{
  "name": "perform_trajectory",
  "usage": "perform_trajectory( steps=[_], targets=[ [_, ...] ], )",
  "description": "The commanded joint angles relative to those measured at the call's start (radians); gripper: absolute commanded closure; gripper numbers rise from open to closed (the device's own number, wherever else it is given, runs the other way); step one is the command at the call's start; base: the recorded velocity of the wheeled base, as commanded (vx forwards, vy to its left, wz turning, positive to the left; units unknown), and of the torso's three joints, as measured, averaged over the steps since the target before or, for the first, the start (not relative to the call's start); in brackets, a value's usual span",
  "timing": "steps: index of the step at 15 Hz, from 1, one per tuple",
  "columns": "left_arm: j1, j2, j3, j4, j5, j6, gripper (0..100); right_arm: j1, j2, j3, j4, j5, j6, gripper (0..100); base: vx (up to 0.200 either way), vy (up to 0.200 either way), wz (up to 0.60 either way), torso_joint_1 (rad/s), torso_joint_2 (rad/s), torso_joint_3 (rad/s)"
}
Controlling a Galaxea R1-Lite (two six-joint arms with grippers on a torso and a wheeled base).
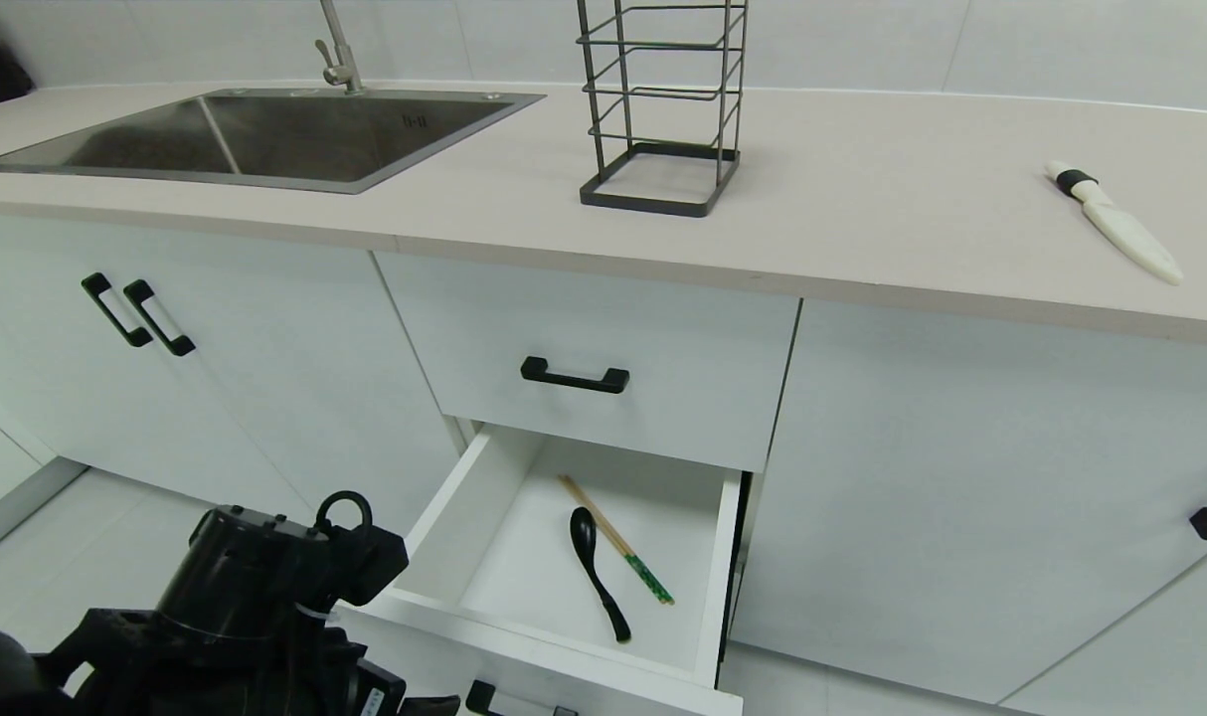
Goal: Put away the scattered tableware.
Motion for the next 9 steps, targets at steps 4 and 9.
perform_trajectory(
  steps=[4,9],
  targets=[
    [0.022,0.056,-0.039,-0.019,0.000,0.000,0,0.000,0.002,0.000,0.000,0.000,0.000,0,0.000,0.000,0.00,0.000,0.00,0.000],
    [0.027,0.088,-0.094,-0.019,0.002,-0.002,0,0.000,0.002,0.000,0.000,0.000,0.001,0,0.000,0.000,0.00,0.000,0.00,0.000]
  ],
)
